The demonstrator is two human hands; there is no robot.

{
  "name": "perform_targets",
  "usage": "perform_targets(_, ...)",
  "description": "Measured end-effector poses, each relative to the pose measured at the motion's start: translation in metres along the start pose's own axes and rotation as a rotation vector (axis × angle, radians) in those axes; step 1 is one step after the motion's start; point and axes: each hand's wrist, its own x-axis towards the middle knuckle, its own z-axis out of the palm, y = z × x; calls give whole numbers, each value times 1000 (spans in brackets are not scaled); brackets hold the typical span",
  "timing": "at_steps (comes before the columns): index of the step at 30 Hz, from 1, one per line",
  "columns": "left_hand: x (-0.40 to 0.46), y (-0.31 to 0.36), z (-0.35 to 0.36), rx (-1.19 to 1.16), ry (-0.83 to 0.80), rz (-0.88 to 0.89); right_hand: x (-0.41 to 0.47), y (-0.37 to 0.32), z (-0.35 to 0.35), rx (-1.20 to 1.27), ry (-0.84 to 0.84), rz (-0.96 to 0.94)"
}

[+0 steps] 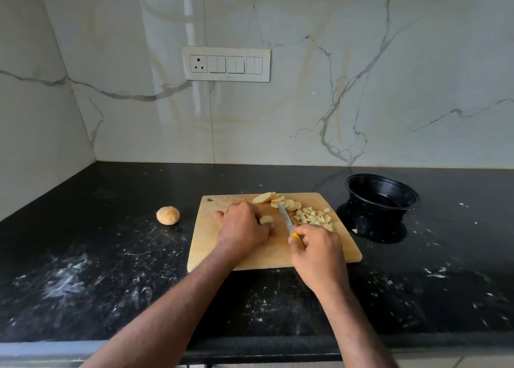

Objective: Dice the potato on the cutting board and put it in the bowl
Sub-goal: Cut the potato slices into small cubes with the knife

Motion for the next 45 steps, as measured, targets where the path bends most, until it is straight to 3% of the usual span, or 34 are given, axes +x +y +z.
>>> perform_targets(15,14,-12,-11,-194,-234,214,8,-3,-9,-202,-106,-68)
perform_targets(28,18,-14,-10,-188,-213,245,-5,0,-13,-175,-136,-87)
perform_targets(37,18,-15,-15,-183,-297,325,-5,0,-16,-128,-131,-70)
perform_targets(45,15,-14,-11,-205,-206,264,-10,-2,-12,-83,-127,-41)
